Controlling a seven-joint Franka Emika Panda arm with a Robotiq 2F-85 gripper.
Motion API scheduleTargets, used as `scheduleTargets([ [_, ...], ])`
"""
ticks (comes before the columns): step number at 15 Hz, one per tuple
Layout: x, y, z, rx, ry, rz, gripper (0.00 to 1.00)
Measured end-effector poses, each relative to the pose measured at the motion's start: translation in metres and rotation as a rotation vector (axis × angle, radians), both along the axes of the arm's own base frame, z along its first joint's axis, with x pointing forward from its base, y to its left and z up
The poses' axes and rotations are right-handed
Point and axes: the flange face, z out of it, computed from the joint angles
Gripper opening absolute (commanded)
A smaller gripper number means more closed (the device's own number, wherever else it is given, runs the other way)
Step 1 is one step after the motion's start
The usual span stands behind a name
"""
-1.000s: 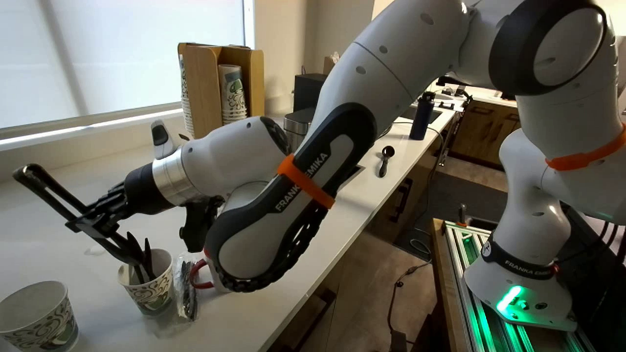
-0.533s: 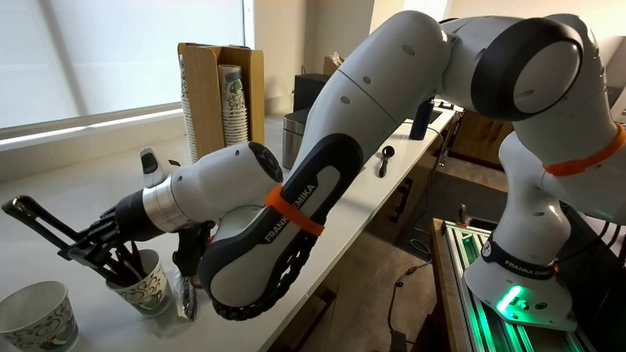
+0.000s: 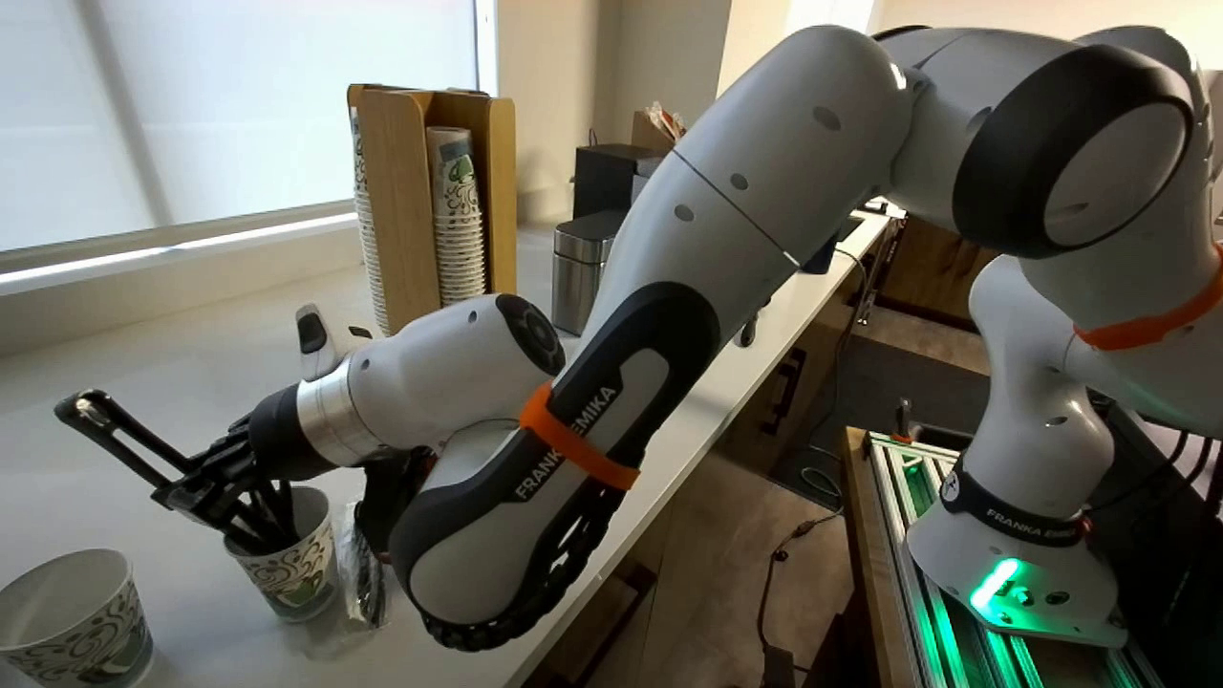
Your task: Put the black tongs in the paper cup on the right
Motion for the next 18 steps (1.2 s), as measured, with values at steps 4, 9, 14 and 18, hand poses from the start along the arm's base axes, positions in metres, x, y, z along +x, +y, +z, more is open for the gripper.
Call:
scheduleTargets([
  [4,-0.011,-0.004,-0.01,-0.024,0.019,-0.042,0.29],
  [9,-0.016,0.0,-0.011,-0.04,0.018,-0.042,0.07],
  [14,-0.016,-0.004,-0.016,-0.031,0.029,-0.056,0.07],
  [18,-0.018,-0.006,-0.034,-0.025,0.058,-0.067,0.07],
])
